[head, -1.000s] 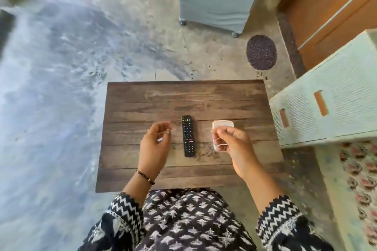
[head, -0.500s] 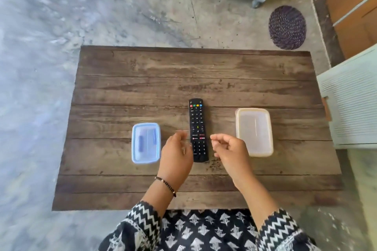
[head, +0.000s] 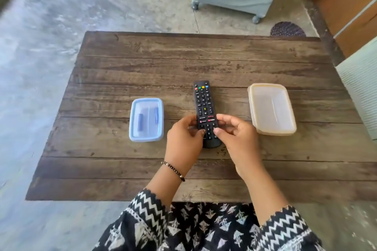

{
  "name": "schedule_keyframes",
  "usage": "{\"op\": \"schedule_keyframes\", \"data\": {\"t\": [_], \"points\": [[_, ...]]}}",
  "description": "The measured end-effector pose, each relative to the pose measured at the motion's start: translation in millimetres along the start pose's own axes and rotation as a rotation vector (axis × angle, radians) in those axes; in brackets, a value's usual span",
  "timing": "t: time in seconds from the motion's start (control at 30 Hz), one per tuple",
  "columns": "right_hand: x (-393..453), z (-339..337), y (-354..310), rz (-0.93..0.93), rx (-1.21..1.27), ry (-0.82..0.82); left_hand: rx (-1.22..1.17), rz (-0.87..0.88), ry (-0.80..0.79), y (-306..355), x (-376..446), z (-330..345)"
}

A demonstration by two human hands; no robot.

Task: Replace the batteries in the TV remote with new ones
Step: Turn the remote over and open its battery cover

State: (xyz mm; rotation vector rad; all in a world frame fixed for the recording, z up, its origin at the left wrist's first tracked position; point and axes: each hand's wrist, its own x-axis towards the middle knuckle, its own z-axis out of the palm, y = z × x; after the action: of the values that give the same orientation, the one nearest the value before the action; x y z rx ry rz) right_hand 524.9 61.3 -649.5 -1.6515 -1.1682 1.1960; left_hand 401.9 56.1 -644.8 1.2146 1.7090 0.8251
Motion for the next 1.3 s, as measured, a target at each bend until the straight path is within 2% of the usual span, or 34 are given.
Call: {"op": "schedule_keyframes", "data": {"t": [0.17,0.4,0.6,0.73,0.87,1.07,1.3], "points": [[-29,2,-3,-0.065,0.231,-0.043,-0.245,-0.028,0.025,-8,-18,-2],[-66,13,-2,-0.192,0.204,-0.052,-0.563,-0.098,-0.099,-14,-48,-12],[-81,-1,2,-0.273,0.05,-0.107,-0.851,-0.199,-0.169,-12,-61,-8],[-73,-10,0,-0.476,-0.196,0.006,-1.04,-0.212,-0.21,-10,-56,-2],[-67,-13,0,-0.668,-0.379,0.078,-1.048,-0.169,-0.232,-7,-51,-1],[-69,-18,0,-0.881,-0.778,0.046,-0.92,-0.133,-0.23,-11,-51,3],[-75,-18,6,-0.932,-0.928,-0.016,-0.921,-0.153,-0.238,-13,-55,7]]}}
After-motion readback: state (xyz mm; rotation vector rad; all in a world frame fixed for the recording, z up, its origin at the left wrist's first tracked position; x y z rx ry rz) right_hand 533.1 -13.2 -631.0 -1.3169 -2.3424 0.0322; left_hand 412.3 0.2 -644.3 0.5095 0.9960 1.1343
